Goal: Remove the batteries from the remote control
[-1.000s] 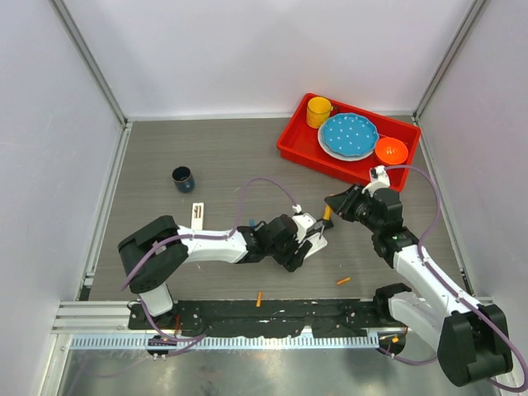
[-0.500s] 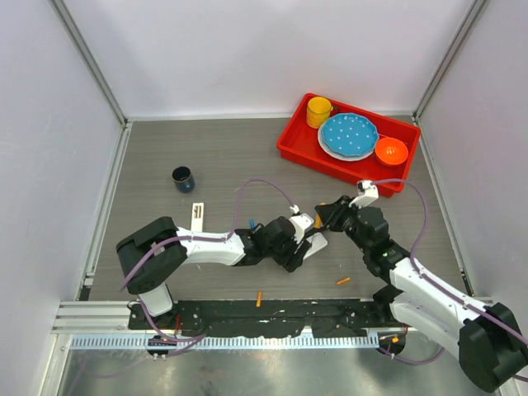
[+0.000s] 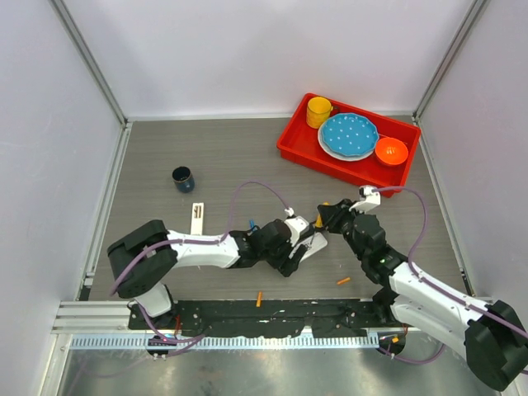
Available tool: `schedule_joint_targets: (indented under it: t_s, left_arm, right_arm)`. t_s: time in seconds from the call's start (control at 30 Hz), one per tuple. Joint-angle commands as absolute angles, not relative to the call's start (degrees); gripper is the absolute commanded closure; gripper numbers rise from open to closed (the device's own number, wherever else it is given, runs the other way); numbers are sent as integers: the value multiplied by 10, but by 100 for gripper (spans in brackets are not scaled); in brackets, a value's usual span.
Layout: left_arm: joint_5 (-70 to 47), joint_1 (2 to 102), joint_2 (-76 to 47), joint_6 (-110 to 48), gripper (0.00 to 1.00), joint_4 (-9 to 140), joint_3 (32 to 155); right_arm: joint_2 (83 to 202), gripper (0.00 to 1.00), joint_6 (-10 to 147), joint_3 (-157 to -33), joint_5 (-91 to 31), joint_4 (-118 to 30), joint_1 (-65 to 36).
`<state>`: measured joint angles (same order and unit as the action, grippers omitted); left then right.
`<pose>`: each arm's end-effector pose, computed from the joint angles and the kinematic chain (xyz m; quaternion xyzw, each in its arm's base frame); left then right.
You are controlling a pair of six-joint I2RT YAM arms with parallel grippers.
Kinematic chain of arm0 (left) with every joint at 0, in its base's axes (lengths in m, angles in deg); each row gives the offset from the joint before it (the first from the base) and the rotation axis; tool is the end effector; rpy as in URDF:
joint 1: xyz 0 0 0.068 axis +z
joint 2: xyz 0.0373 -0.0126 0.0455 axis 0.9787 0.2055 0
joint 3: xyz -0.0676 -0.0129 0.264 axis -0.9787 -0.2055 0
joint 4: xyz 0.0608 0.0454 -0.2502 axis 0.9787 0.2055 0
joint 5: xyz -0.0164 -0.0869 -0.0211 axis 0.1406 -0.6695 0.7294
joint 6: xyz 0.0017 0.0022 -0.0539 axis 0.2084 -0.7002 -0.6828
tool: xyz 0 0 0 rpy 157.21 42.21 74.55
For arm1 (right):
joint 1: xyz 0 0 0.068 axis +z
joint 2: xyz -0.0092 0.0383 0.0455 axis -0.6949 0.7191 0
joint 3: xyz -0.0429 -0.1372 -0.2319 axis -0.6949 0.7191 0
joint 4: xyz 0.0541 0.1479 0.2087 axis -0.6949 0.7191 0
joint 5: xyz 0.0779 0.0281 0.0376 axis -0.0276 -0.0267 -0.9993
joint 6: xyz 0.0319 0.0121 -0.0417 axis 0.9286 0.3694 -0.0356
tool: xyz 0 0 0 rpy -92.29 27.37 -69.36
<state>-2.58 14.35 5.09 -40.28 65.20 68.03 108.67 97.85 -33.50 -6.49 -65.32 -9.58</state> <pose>0.1450 -0.2934 0.1562 0.3396 0.8607 -0.2490 0.2861 0.1578 0.0964 0.2011 0.0976 0.7687 0.2722 0.5705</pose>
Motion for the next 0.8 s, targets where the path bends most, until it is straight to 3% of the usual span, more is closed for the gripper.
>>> schedule_joint_targets:
  t_s: [0.0, 0.23, 0.5, 0.6, 0.77]
  left_arm:
    - [-12, 152, 3, -410, 21, 761, 712]
    - [-123, 194, -44, -426, 18, 734, 774]
    - [-225, 229, -8, -464, 20, 661, 803]
    - [-240, 235, 3, -479, 27, 634, 804]
    - [-267, 258, 1, -518, 47, 565, 783]
  right_arm:
    - [1058, 99, 978, -380, -64, -657, -92]
    - [1029, 99, 1010, -407, -108, -634, -92]
    - [1013, 99, 1027, -424, -141, -637, -92]
    - [1012, 99, 1035, -427, -153, -639, -92]
    - [1008, 99, 1046, -417, -169, -648, -92]
